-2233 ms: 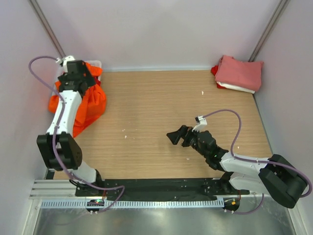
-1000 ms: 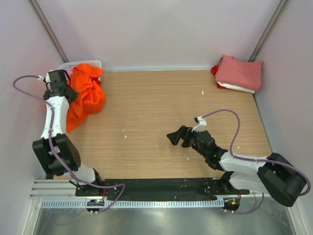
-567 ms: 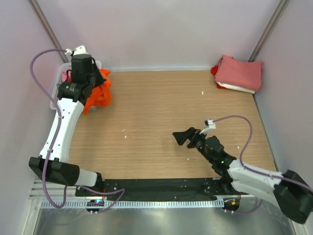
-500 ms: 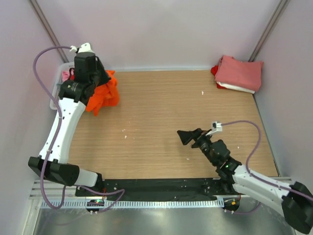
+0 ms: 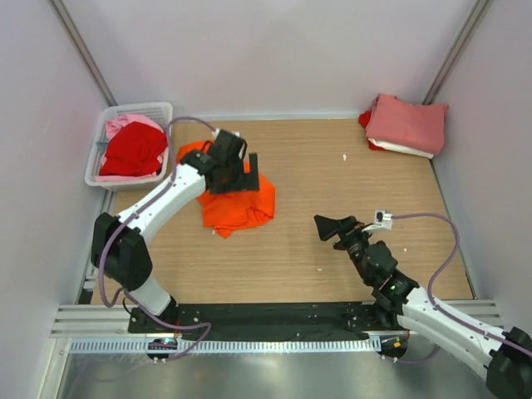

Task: Fold and stack the t-shirts
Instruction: Move the tshirt to the center of the board, then flatten the tshirt out

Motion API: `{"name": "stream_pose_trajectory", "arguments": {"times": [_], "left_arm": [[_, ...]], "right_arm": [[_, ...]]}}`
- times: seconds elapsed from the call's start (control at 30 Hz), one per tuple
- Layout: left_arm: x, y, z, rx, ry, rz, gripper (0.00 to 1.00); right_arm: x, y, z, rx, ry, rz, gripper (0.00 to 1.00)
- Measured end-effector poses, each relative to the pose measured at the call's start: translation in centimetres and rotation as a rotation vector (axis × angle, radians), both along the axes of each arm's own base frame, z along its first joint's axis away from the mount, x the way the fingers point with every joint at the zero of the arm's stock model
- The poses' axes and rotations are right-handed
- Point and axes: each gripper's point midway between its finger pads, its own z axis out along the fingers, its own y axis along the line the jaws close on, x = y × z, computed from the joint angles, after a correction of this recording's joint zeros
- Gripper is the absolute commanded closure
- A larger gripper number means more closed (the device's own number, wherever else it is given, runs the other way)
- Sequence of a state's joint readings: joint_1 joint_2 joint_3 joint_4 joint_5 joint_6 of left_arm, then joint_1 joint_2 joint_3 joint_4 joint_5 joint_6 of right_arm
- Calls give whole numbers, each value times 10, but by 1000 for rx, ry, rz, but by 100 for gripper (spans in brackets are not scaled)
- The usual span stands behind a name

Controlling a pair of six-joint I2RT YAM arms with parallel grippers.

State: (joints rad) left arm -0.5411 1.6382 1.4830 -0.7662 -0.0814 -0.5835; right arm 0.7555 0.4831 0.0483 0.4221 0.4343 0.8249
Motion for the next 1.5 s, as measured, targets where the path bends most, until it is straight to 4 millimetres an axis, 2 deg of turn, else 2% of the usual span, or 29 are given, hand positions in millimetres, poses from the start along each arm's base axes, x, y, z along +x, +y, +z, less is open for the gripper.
{"name": "stream_pose_trajectory", "arguments": {"times": [0.07,0.13,0.2,0.3,0.43,0.53,0.63,0.7,0.87,1.0,1.1,1.27,1.37,1.47,1.5], "left_arm": [[-34,11,-32,48,79,-1,0],[-58,27,-48,69,110,29,1],[-79,49,-53,66,107,97,1],[-101,73,-53,34,74,196,1],[-110,95,-69,-24,56,324,0],[-107,117,-94,-82,76,435,0],[-103,139,-120,-147,97,547,6],[-97,147,-130,-194,99,601,10],[-76,142,-142,-283,94,623,19],[-55,131,-140,-355,57,601,23],[-49,128,-140,-373,44,590,27],[-43,123,-144,-395,45,574,48],[-42,120,-148,-402,55,562,64],[-44,119,-151,-403,69,553,85],[-44,118,-151,-402,70,548,95]], "right_arm": [[1,3,-20,-52,57,10,0],[0,6,-39,-98,109,25,0],[-1,8,-53,-134,151,39,0],[-3,11,-65,-160,183,56,0],[-4,14,-66,-161,187,72,0],[-3,17,-63,-154,181,82,0],[-3,19,-61,-150,177,89,0],[-3,21,-62,-152,181,97,0],[-3,24,-65,-158,188,112,0],[-2,27,-65,-163,193,123,0],[-1,29,-64,-163,191,127,0],[1,32,-62,-161,188,129,0],[1,33,-64,-165,193,132,0],[1,33,-65,-169,198,134,0],[1,33,-66,-169,199,134,0]]}}
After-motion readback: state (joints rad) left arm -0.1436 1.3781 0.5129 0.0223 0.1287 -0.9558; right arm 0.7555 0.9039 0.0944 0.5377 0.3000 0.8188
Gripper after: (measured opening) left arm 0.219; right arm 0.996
